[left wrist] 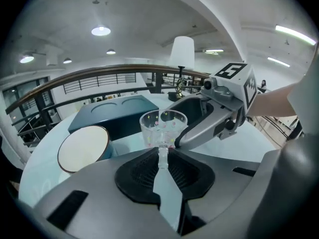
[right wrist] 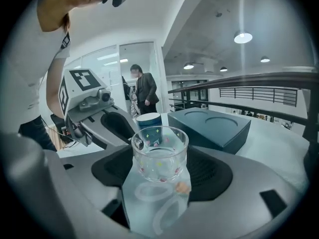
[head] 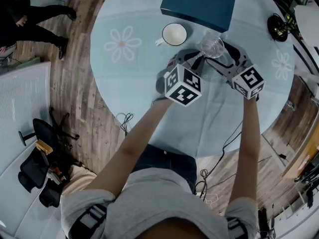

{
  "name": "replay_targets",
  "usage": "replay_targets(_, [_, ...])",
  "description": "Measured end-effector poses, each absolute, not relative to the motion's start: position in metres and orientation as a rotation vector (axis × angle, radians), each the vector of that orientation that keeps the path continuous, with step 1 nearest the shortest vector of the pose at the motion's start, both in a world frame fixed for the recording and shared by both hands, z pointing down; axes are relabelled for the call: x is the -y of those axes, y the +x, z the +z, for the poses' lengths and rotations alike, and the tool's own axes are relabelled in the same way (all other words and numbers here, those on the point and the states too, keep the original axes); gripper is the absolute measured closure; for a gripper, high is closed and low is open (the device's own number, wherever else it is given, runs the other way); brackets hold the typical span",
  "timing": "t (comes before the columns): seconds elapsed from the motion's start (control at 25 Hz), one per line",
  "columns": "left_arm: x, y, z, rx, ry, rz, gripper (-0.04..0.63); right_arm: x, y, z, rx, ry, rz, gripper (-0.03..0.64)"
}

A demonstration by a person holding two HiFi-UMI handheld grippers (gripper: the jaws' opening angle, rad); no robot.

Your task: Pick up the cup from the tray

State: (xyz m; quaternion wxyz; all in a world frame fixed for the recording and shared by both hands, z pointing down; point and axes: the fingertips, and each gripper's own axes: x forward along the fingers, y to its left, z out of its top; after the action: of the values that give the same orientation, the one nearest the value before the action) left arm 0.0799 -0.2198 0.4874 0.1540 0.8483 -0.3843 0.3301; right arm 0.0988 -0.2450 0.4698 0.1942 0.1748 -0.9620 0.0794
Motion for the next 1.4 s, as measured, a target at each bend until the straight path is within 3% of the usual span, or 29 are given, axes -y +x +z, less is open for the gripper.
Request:
replay_targets(0.8, [0.225,0.086,0.528,1.197,2.355,0.916,0.532,0.249,0.103,0.503,2.534,0.548,0.059,0.298])
replay_targets(1.08, [0.215,0.071,0.531,1.171,2.258,0.826,0.463,0.247,0.104,0.504,2.518,0.572,0.083,0.298])
replay_targets(1.4, [0.202,0.053,0.493,1.182,2.309,0.682,0.493,0.24,0.116,0.476,2.607,0.762,0.191,0.298])
